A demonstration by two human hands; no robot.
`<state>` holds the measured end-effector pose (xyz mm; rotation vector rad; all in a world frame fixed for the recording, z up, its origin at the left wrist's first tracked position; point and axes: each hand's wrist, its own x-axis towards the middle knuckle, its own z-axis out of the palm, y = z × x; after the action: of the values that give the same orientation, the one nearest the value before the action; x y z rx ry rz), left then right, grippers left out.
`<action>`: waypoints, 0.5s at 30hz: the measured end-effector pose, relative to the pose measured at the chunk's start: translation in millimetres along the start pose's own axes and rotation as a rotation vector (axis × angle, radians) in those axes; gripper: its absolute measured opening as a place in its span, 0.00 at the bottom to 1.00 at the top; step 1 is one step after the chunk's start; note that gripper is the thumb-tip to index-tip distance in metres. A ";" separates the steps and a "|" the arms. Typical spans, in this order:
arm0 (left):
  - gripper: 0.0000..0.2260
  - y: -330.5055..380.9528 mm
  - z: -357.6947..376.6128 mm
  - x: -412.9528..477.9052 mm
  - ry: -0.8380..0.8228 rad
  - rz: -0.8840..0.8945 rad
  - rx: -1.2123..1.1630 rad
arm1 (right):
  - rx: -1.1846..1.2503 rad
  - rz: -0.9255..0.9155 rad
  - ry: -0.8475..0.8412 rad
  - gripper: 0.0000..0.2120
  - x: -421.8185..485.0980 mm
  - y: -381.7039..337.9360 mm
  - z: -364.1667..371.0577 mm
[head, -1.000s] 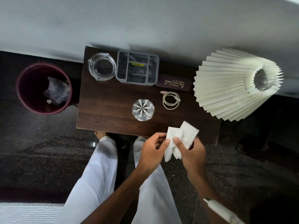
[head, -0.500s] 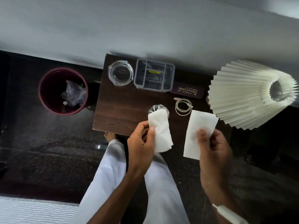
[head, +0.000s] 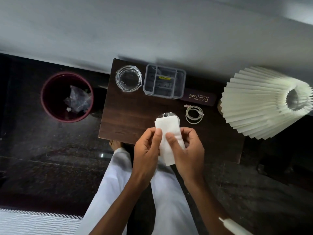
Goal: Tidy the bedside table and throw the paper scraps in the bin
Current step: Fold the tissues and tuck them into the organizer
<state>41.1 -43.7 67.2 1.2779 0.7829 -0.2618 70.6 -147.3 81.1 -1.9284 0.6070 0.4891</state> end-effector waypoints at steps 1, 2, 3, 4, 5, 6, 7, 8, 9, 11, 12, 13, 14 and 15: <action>0.14 -2.4 -2.6 -0.4 0.020 0.018 0.014 | 0.017 0.001 -0.019 0.13 -1.6 1.8 2.6; 0.10 -5.3 -5.5 0.1 0.047 0.026 0.023 | 0.034 -0.002 -0.041 0.13 -3.1 4.3 5.4; 0.07 -8.0 -8.8 1.4 0.075 0.022 0.024 | 0.065 -0.013 -0.060 0.12 -4.5 7.6 6.9; 0.05 -10.3 -12.3 3.4 0.099 0.012 0.014 | 0.106 -0.031 -0.059 0.10 -5.0 11.1 7.4; 0.06 -12.0 -16.0 6.4 0.122 0.001 -0.005 | 0.144 -0.051 -0.025 0.07 -3.2 15.3 6.2; 0.07 -12.7 -19.8 10.2 0.147 -0.012 -0.027 | 0.169 -0.063 0.043 0.04 1.3 20.9 3.7; 0.08 -12.4 -23.5 13.9 0.173 -0.022 -0.045 | 0.183 -0.060 0.127 0.02 8.3 28.2 -0.3; 0.08 -11.5 -26.7 17.9 0.192 -0.027 -0.061 | 0.187 -0.041 0.207 0.02 17.7 37.0 -4.7; 0.08 -10.8 -29.5 21.8 0.203 -0.028 -0.073 | 0.169 -0.016 0.265 0.03 28.6 46.7 -9.1; 0.08 -10.2 -32.6 29.3 0.214 -0.027 -0.092 | 0.056 0.017 0.290 0.05 52.5 66.7 -14.7; 0.08 -9.8 -33.4 32.5 0.219 -0.025 -0.093 | -0.021 0.015 0.263 0.06 63.8 75.6 -14.9; 0.08 -9.4 -33.7 35.6 0.223 -0.026 -0.091 | -0.100 -0.003 0.220 0.08 74.8 83.4 -13.3; 0.07 -9.0 -33.1 38.4 0.225 -0.027 -0.084 | -0.179 -0.036 0.168 0.09 84.8 90.2 -9.9; 0.07 -9.2 -32.3 41.1 0.226 -0.026 -0.073 | -0.254 -0.079 0.119 0.10 93.8 96.0 -5.6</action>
<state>53.2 -6.9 31.0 1.2420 0.9930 -0.1091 86.8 -205.6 -38.9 -2.2268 0.5633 0.4191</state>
